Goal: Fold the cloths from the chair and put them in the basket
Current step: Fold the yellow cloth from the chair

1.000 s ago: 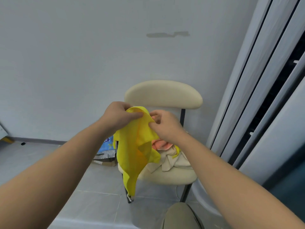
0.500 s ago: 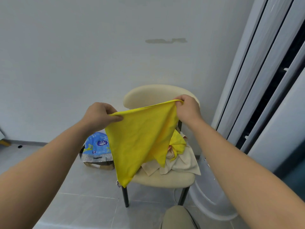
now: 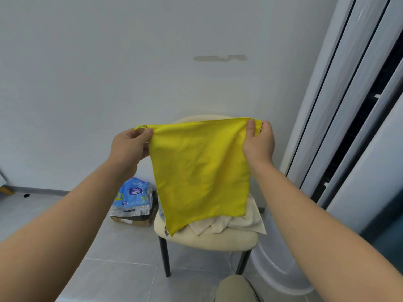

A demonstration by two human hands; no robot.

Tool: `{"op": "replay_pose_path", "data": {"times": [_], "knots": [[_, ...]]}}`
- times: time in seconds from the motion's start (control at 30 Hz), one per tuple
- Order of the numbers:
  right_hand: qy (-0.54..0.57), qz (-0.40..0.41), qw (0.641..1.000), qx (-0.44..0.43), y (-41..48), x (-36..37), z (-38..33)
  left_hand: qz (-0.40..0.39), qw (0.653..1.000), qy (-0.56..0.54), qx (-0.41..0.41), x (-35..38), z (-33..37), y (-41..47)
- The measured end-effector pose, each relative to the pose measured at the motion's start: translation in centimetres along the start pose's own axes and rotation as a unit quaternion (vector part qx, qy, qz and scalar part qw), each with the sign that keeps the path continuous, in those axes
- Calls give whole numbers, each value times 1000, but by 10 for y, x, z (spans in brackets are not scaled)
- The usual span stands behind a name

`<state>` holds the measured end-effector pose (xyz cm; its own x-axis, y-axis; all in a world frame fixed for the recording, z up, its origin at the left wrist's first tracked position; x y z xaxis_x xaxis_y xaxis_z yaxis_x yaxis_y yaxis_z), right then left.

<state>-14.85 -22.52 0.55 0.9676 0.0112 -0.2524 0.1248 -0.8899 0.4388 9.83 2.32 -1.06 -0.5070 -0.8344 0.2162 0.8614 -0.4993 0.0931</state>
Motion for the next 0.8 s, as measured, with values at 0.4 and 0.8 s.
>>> {"op": "replay_pose_path", "data": {"times": [0.4, 0.8], "knots": [[11, -42, 999, -4, -10, 5, -13, 17, 999, 42, -18, 17, -6, -9], [115, -132, 984, -24, -71, 46, -45, -50, 997, 17, -52, 55, -3, -32]]}}
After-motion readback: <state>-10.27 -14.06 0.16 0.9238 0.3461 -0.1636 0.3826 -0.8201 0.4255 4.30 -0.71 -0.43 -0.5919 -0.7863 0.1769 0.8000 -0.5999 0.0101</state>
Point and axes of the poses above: each hand's wrist, its own y-axis towards the middle knuckle, its own x-axis out of the palm, z = x × y, the point moved 7 cm from there along y, towards the middle knuckle, and after that the axes turned 5 degrees about -y, right-handed, at the moved point
